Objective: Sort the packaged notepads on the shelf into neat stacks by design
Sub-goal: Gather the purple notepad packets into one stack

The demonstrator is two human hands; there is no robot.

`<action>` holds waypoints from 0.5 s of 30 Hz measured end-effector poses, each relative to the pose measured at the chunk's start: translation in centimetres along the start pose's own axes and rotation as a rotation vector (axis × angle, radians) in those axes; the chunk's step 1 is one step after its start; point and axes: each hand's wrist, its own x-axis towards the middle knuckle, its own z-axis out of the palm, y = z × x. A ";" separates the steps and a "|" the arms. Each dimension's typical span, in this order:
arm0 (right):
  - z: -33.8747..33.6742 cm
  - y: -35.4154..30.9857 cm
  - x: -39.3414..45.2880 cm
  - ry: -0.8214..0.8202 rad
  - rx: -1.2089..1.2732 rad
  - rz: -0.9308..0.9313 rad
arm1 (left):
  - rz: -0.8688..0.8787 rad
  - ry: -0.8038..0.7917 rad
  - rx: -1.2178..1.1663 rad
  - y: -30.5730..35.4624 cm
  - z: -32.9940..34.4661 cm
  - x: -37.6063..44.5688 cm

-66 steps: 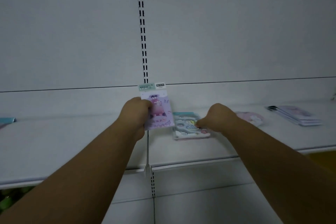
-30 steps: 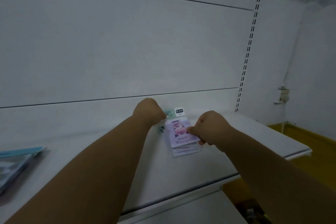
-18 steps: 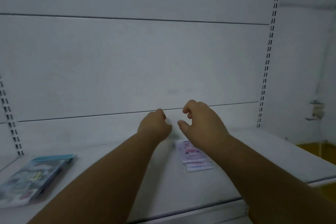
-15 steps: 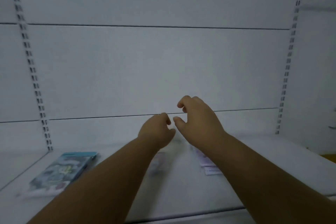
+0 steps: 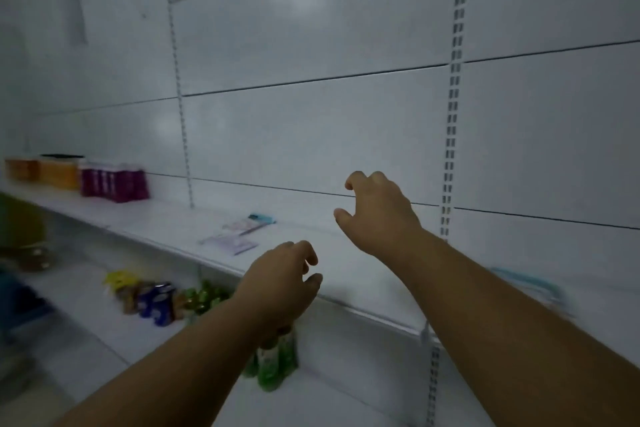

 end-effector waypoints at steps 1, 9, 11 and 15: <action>1.8 -2.4 0.9 -0.020 0.018 -0.001 | -0.040 -0.010 -0.004 -2.9 -1.0 -0.6; 13.3 -12.2 9.5 -0.150 0.036 -0.023 | -0.130 0.014 0.049 -18.1 -4.9 1.5; 16.3 -12.7 11.7 -0.169 0.026 -0.027 | -0.128 0.021 0.046 -20.8 -4.3 3.2; 21.8 -13.4 16.3 -0.235 0.042 -0.013 | -0.123 0.006 0.058 -25.2 -3.8 7.4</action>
